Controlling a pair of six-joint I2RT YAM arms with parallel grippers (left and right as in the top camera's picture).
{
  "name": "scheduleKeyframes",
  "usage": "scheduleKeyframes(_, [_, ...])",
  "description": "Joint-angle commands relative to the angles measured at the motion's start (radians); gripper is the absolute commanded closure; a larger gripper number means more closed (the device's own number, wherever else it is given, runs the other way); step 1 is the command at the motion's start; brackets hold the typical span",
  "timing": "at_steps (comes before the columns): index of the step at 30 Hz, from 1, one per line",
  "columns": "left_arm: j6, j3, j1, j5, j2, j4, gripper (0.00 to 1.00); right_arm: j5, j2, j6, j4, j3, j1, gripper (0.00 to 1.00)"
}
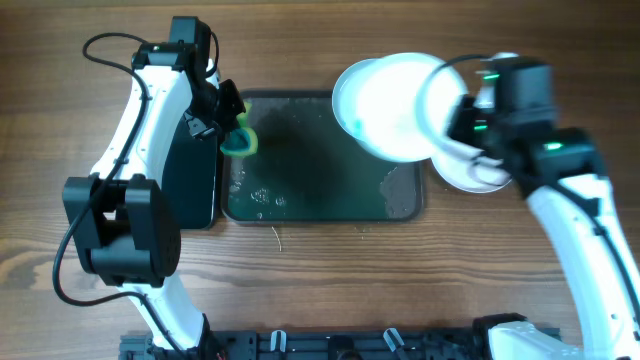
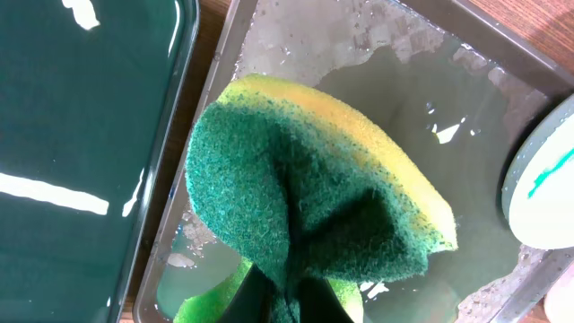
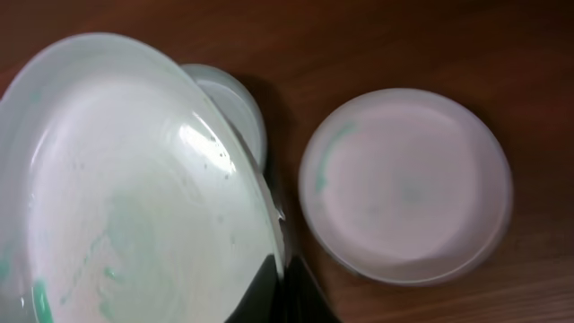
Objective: Clean dirty plates on tray and stack at the side
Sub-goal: 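Place the plate onto the stack right of the tray, release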
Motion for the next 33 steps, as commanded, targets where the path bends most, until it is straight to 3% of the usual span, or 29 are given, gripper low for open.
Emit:
scheduleKeyframes(1, [-0.009,0.010,-0.006,-0.006,-0.001,0.002,0.96,-0.061,0.026,-0.004,-0.065,-0.002,-0.236,0.96])
scheduleKeyframes(7, [-0.009,0.010,-0.006,-0.006,-0.001,0.002,0.96,0.001,0.212,-0.024,-0.103,-0.003,-0.467,0.96])
scheduleKeyframes(17, [-0.009,0.010,-0.006,-0.006,-0.001,0.002,0.96,-0.022,0.491,-0.098,-0.050,-0.003,-0.462,0.96])
scheduleKeyframes(18, [-0.009,0.010,-0.006,-0.006,-0.001,0.002,0.96,-0.030,0.492,-0.105,-0.051,-0.003,-0.455,0.94])
scheduleKeyframes(21, [-0.009,0.010,-0.006,-0.006,-0.001,0.002,0.96,-0.045,0.483,-0.113,-0.064,0.008,-0.433,0.69])
scheduleKeyframes(28, [-0.009,0.010,-0.006,-0.006,-0.001,0.003,0.96,-0.117,0.452,-0.191,-0.266,0.211,-0.414,0.62])
scheduleKeyframes(31, [-0.009,0.010,-0.006,-0.006,-0.001,0.003,0.96,-0.377,0.452,-0.346,-0.246,0.304,-0.354,0.59])
scheduleKeyframes(33, [-0.009,0.010,-0.006,-0.006,-0.001,0.002,0.96,-0.464,0.457,-0.357,-0.174,0.299,-0.290,0.58])
